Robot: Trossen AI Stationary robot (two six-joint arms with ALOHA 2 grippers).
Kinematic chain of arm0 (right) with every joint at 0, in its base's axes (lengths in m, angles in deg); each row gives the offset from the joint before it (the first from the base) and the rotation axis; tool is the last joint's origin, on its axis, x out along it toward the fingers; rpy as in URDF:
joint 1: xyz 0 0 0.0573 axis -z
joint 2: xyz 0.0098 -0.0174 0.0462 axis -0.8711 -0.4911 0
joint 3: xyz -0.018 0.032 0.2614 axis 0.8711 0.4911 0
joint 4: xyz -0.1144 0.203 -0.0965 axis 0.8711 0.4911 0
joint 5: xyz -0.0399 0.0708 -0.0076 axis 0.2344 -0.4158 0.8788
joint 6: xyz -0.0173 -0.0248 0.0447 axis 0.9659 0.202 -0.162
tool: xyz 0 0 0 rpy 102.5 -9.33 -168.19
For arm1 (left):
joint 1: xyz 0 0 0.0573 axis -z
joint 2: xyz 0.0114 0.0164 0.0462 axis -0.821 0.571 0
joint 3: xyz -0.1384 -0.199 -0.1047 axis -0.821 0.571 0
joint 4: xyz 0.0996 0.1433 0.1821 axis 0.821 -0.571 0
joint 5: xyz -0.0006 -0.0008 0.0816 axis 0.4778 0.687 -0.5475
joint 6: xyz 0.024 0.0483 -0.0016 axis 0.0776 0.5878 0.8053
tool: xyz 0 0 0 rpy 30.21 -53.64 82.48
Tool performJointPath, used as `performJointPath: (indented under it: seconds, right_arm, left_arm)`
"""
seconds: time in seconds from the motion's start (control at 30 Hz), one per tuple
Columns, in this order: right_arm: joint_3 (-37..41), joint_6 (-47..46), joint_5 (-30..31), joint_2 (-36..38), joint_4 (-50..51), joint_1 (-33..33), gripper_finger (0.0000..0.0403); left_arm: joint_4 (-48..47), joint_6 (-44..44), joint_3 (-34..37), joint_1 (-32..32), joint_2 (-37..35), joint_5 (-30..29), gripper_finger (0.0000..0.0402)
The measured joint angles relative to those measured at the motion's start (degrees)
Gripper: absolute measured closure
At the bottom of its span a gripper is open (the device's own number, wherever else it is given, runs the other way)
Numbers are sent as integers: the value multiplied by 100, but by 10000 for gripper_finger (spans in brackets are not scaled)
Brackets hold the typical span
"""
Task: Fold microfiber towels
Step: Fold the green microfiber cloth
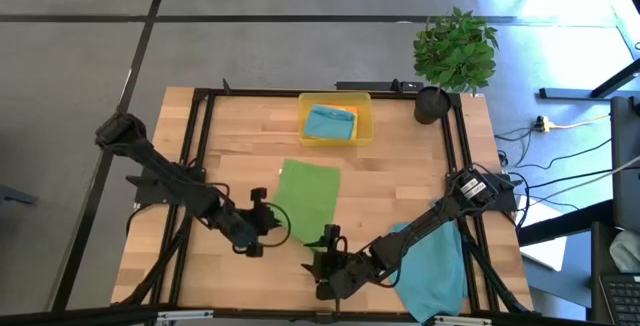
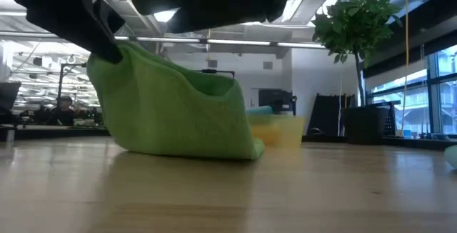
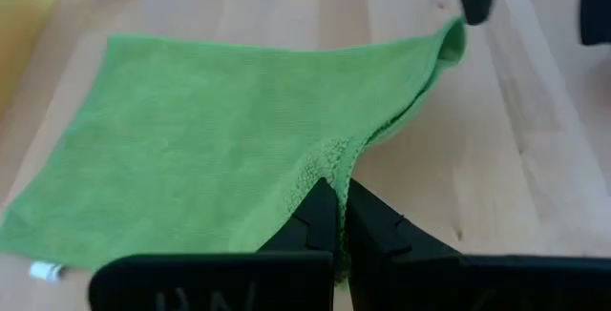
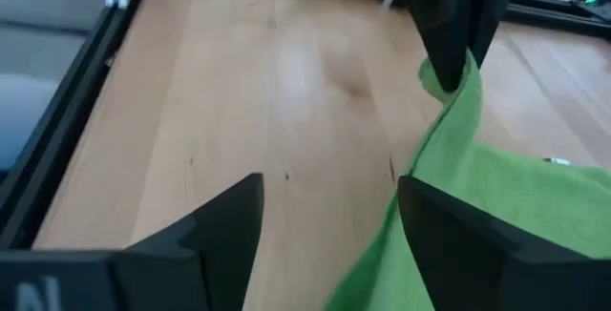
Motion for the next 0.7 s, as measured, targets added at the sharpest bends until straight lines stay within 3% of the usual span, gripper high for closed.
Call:
performJointPath:
  seconds: [0.37, 0.7]
  right_arm:
    - [0, -629, 73, -92, 112, 165, 160]
    - [0, -1302, 233, -258, 804, 173, 160]
  left_arm:
    - [-147, 144, 0, -500, -131, 452, 401]
    - [-155, 253, 0, -615, -151, 586, 401]
